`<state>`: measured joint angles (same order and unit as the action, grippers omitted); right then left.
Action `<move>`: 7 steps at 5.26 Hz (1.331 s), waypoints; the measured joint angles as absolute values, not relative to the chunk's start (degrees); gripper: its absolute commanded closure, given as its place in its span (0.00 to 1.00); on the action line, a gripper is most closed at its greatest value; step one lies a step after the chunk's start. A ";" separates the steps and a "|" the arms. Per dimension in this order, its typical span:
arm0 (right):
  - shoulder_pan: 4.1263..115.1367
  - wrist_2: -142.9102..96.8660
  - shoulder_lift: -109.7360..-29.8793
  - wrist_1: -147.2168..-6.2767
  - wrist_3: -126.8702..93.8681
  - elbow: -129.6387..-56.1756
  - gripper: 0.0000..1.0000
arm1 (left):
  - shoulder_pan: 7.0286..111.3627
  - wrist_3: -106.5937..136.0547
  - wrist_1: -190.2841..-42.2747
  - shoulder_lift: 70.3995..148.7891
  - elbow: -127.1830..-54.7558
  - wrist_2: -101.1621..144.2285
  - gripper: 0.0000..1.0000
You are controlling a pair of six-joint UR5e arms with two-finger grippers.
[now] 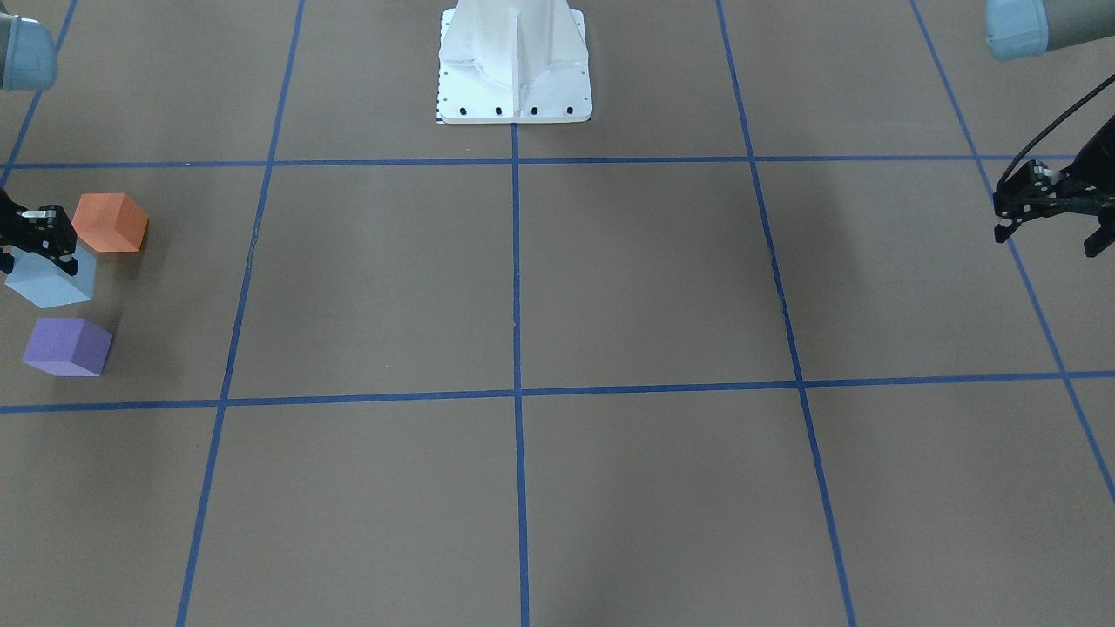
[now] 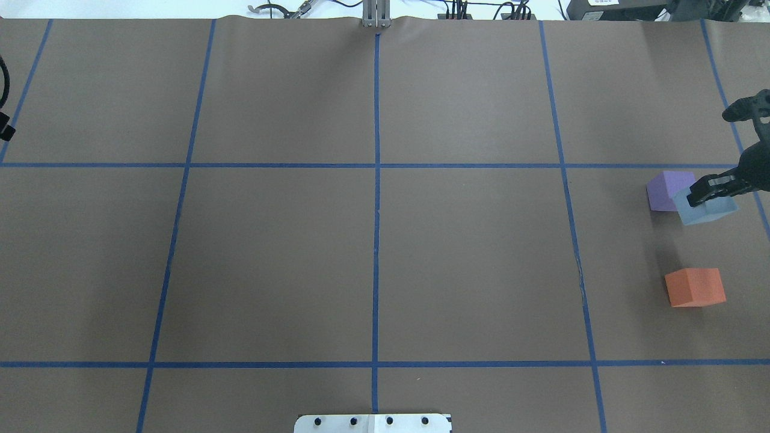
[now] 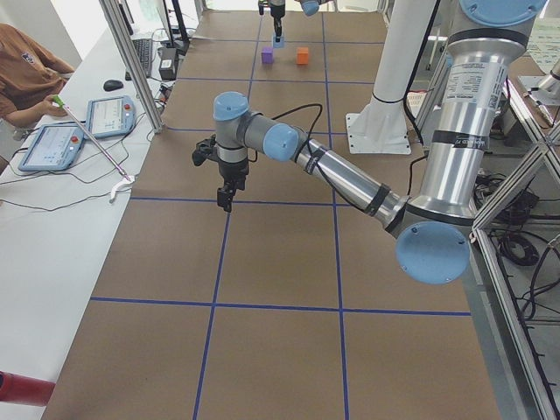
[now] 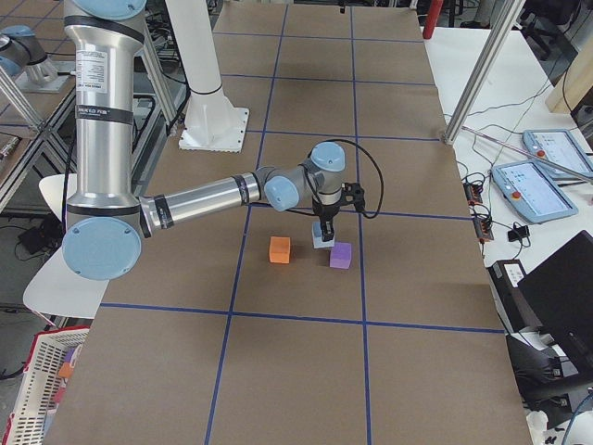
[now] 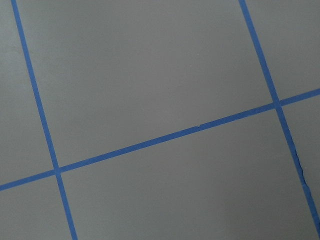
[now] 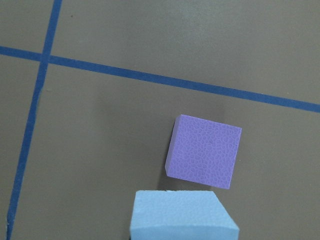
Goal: Place blue block between orange and purple blocks
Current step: 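Lower the light blue cube into the gap between purple and orange cubes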
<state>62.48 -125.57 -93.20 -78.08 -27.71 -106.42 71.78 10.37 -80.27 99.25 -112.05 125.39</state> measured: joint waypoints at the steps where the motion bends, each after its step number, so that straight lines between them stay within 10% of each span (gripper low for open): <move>1: 62.00 -125.44 -92.74 -77.86 -27.73 -104.45 1.00 | 71.74 10.40 -80.32 99.30 -112.05 125.38 0.00; 7: 56.14 -124.27 -92.37 -77.82 -28.12 -101.33 1.00 | 71.72 10.46 -80.32 99.66 -111.97 125.33 0.00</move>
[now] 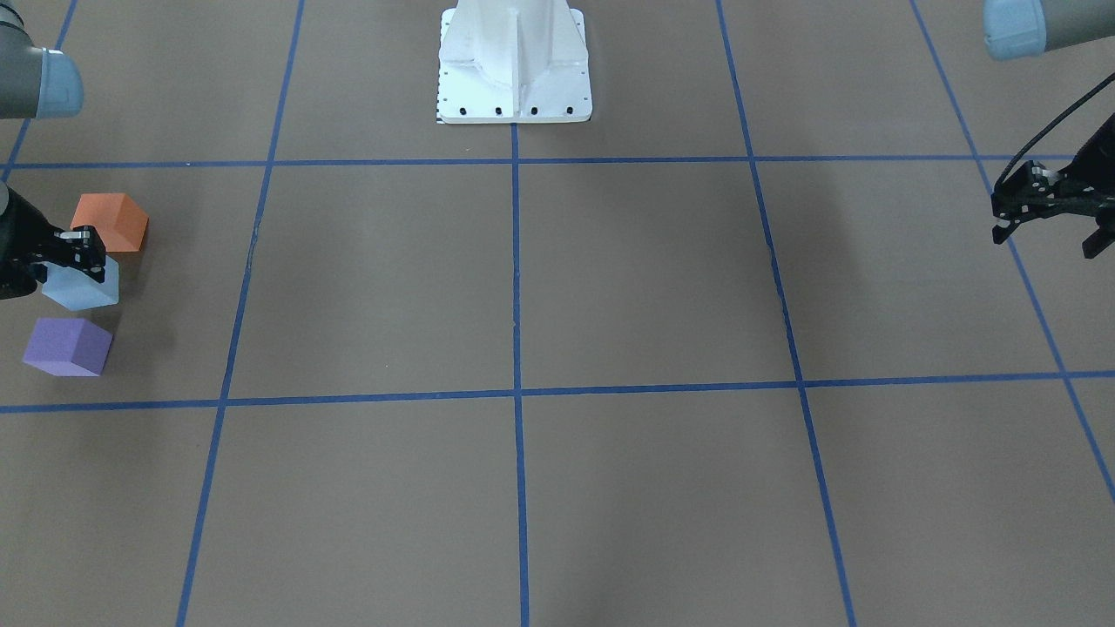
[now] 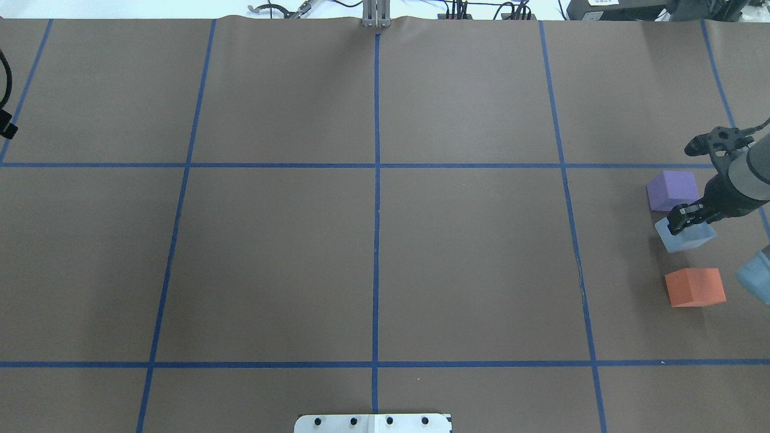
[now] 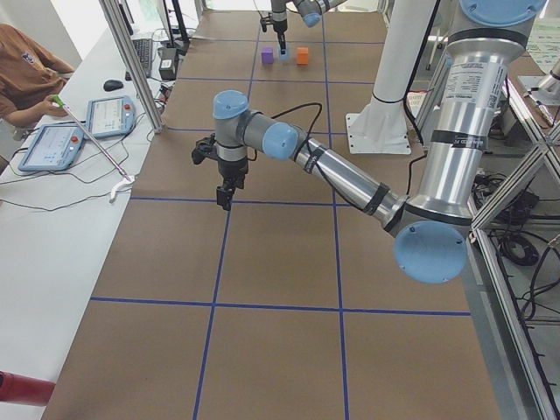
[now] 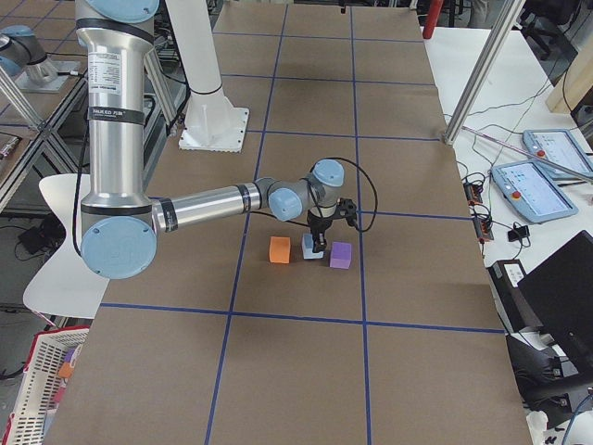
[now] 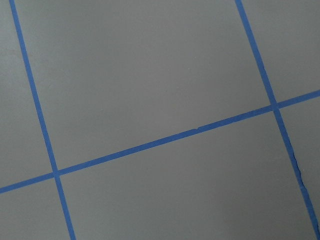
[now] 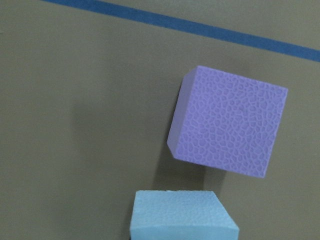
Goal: Place blue block between orange and purple blocks
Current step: 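Lower the light blue cube into the gap between purple and orange cubes, then open the right gripper and withdraw it from the cubes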
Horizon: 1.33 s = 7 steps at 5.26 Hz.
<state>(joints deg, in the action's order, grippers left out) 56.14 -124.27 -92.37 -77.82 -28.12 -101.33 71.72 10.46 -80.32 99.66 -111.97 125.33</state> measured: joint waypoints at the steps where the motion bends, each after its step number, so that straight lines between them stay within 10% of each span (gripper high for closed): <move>1: 55.64 -123.99 -92.37 -77.83 -28.18 -100.78 0.99 | 71.72 10.46 -80.30 99.67 -111.97 125.33 0.00; 2: 55.25 -123.91 -92.30 -77.82 -28.29 -100.23 0.40 | 71.72 10.46 -80.29 99.74 -111.97 125.33 0.00; 3: 55.16 -123.91 -92.27 -77.83 -28.36 -100.04 0.00 | 71.72 10.46 -80.32 99.80 -111.90 125.33 0.00; 7: 56.42 -124.59 -92.34 -78.11 -28.27 -102.63 0.00 | 71.72 10.43 -80.26 99.93 -111.65 125.33 0.00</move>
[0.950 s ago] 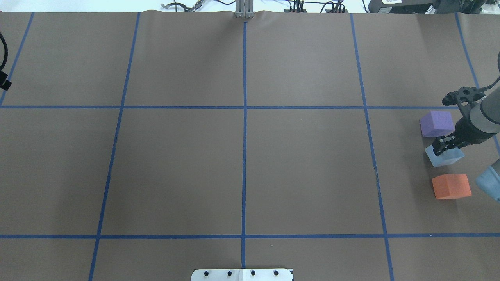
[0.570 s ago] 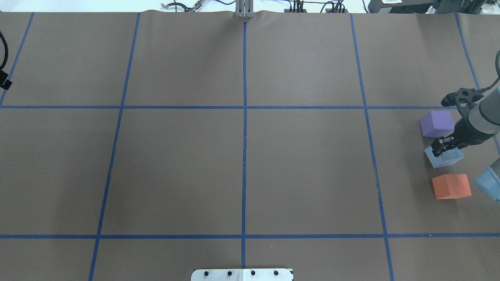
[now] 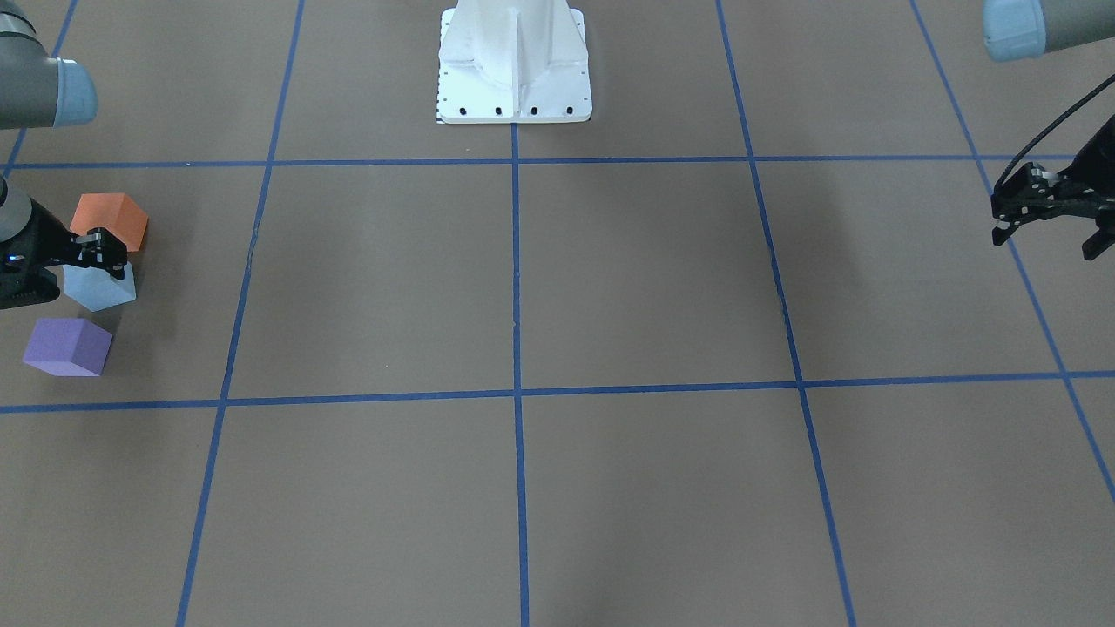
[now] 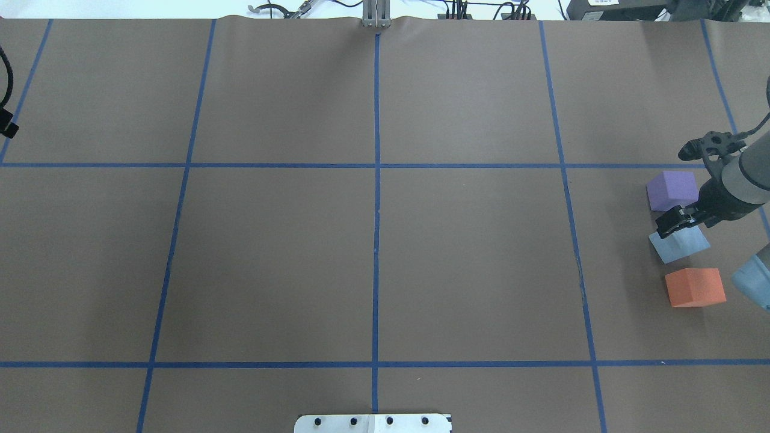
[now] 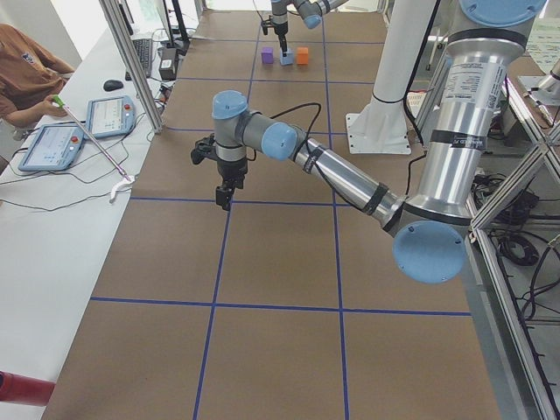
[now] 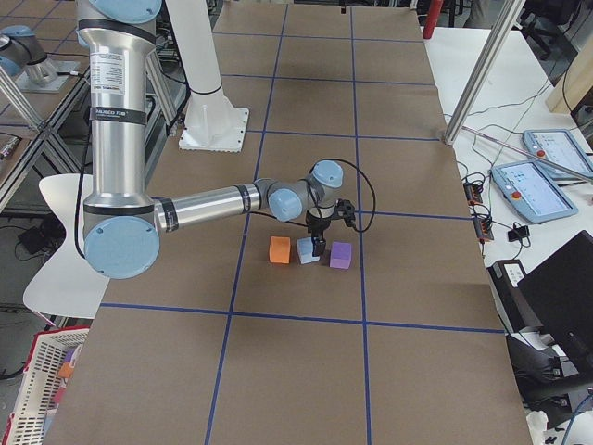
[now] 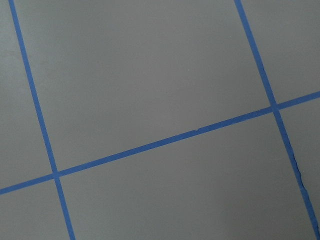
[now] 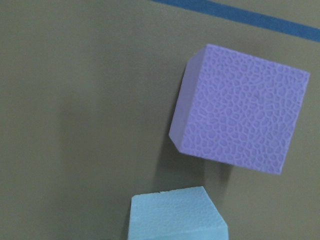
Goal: Place blue block between orange and purple blocks
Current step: 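Open the right gripper and withdraw it from the cubes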
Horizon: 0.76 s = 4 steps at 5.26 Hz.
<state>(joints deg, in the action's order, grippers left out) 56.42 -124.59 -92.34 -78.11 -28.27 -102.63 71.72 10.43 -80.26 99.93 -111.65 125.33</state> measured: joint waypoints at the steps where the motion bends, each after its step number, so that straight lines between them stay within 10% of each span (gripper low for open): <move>1: 59.58 -124.90 -92.57 -78.54 -27.48 -104.59 0.00 | 71.72 10.27 -80.22 99.91 -111.69 125.30 0.00; 4: 79.16 -130.25 -92.31 -92.05 -0.04 -105.62 0.00 | 75.26 4.33 -79.63 98.58 -111.73 125.33 0.00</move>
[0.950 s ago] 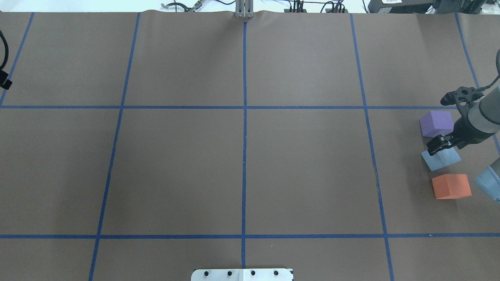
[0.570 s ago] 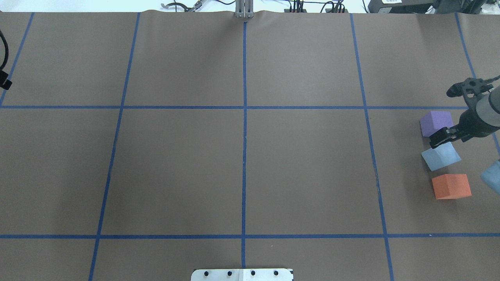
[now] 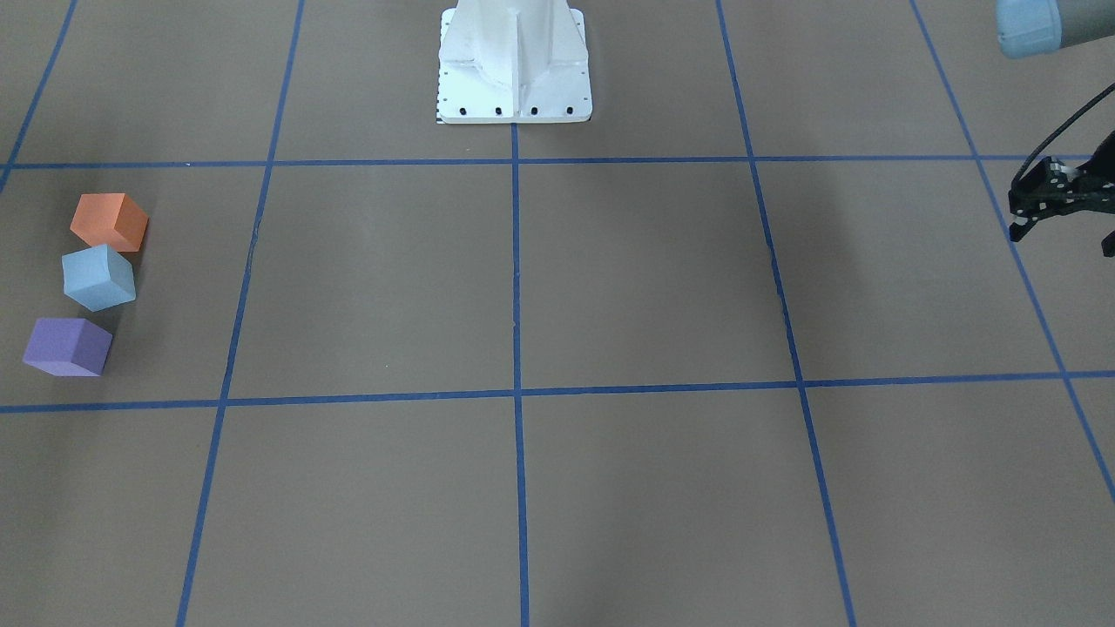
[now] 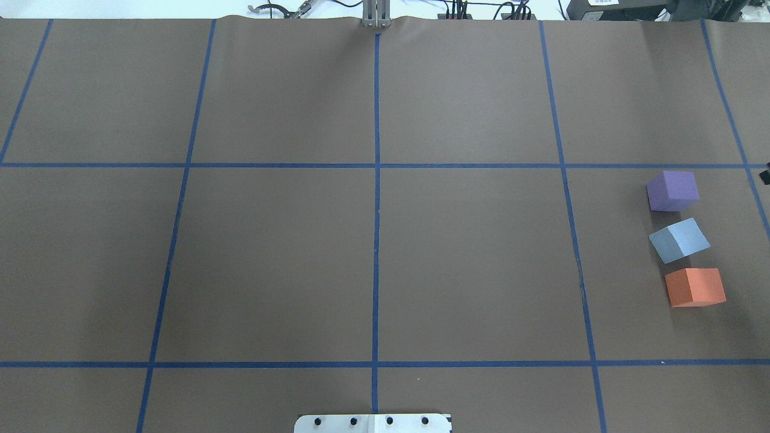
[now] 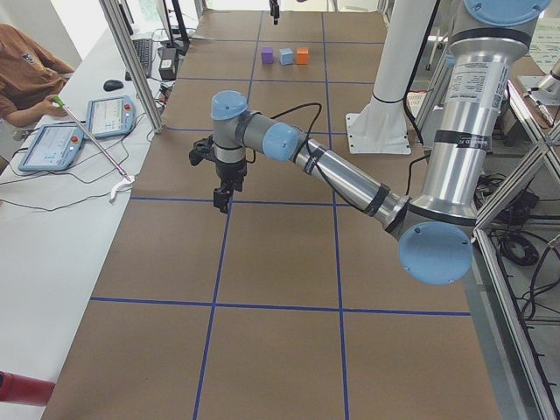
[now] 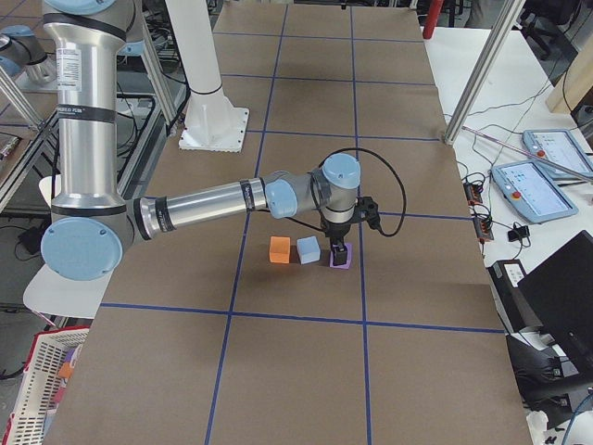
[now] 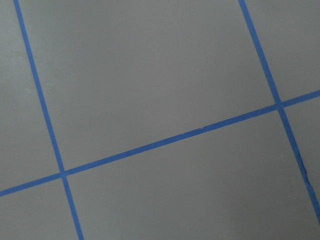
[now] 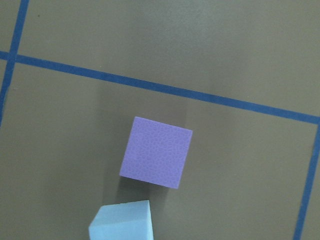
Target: Place blue block between orange and purple blocks
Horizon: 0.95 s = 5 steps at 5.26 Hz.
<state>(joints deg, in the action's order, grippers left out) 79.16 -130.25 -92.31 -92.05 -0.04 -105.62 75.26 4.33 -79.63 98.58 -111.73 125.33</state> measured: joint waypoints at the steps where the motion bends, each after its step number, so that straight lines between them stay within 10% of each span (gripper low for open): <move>1: 83.93 -131.84 -92.81 -95.94 7.25 -105.28 0.00 | 78.15 -1.18 -79.54 96.68 -111.33 125.33 0.00; 5: 90.21 -134.08 -97.55 -97.25 11.42 -102.68 0.00 | 87.83 -13.07 -83.89 83.37 -106.56 128.50 0.00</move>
<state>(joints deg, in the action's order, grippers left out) 90.21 -134.08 -97.55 -97.25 11.42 -102.68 87.83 -13.07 -83.89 83.37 -106.56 128.50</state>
